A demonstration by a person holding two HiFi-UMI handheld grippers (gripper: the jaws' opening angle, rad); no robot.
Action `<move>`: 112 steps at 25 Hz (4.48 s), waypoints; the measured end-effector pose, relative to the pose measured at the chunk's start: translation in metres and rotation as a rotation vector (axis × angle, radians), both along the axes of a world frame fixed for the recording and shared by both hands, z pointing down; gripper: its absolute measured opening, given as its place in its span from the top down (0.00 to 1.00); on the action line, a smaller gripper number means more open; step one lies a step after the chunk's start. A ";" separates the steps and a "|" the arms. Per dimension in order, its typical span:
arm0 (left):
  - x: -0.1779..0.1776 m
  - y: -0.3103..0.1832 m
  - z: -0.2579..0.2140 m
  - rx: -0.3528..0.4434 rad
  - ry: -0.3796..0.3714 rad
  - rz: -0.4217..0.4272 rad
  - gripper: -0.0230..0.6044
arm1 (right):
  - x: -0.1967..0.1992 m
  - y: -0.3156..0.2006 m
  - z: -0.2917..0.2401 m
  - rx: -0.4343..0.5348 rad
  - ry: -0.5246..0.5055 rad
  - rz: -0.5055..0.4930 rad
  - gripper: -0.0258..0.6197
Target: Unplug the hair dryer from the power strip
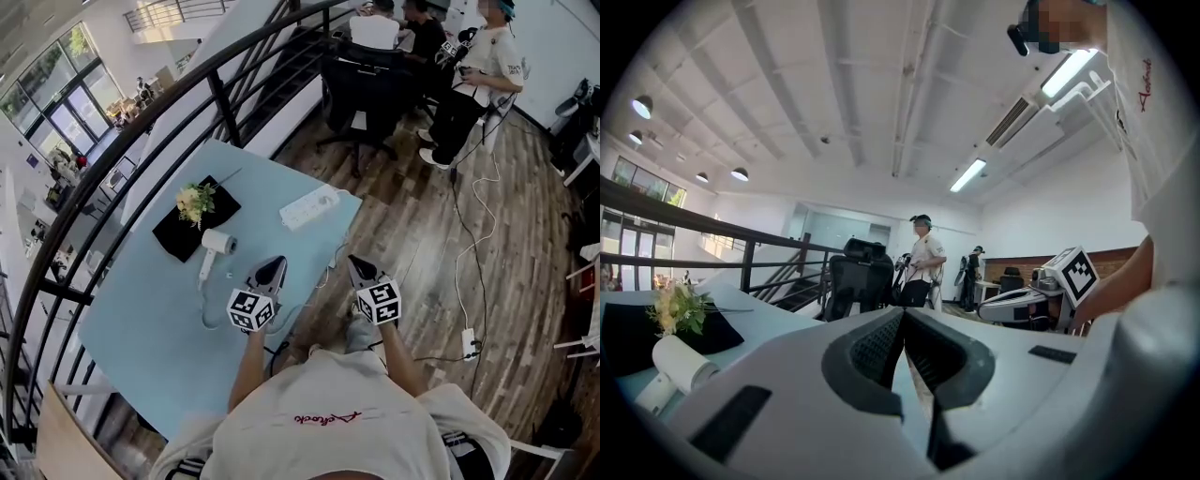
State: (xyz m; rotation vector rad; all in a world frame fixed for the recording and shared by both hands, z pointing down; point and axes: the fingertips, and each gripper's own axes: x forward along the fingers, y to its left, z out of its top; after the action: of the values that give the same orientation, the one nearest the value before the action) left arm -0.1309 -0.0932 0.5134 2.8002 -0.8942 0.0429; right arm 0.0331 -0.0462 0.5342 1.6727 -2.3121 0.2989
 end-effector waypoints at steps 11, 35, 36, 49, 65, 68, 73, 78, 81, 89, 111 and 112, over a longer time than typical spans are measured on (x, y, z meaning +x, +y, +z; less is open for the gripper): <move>0.042 -0.062 0.012 -0.029 -0.032 -0.089 0.95 | 0.048 -0.080 0.008 -0.001 -0.043 -0.071 0.93; 0.127 -0.168 0.055 -0.119 -0.199 -0.319 0.95 | 0.151 -0.231 0.022 -0.029 -0.143 -0.289 0.93; 0.125 -0.169 0.057 -0.127 -0.204 -0.327 0.95 | 0.150 -0.232 0.023 -0.034 -0.150 -0.291 0.93; 0.079 -0.205 0.085 -0.181 -0.194 -0.328 0.95 | 0.093 -0.252 0.050 -0.099 -0.150 -0.286 0.93; 0.059 -0.237 0.144 -0.226 -0.204 -0.218 0.95 | 0.066 -0.264 0.085 -0.182 -0.129 -0.207 0.93; 0.063 -0.237 0.155 -0.227 -0.244 -0.188 0.95 | 0.065 -0.263 0.090 -0.192 -0.158 -0.204 0.93; 0.067 -0.232 0.171 -0.224 -0.305 -0.154 0.74 | 0.061 -0.261 0.102 -0.199 -0.191 -0.203 0.93; 0.077 -0.228 0.185 -0.206 -0.327 -0.118 0.69 | 0.061 -0.257 0.110 -0.200 -0.212 -0.206 0.93; 0.084 -0.232 0.189 -0.181 -0.346 -0.104 0.65 | 0.063 -0.254 0.116 -0.208 -0.208 -0.200 0.93; 0.085 -0.234 0.202 -0.173 -0.401 -0.090 0.64 | 0.069 -0.253 0.123 -0.217 -0.203 -0.189 0.93; 0.085 -0.233 0.204 -0.176 -0.384 -0.099 0.64 | 0.039 -0.243 0.144 -0.251 -0.084 -0.261 0.51; 0.085 -0.233 0.204 -0.175 -0.383 -0.099 0.64 | 0.037 -0.244 0.146 -0.254 -0.073 -0.261 0.51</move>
State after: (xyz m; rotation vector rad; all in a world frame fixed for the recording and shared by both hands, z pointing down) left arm -0.0461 -0.3263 0.7170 2.6215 -1.0490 0.6286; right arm 0.0705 -0.2902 0.6800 1.2455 -2.3917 0.5783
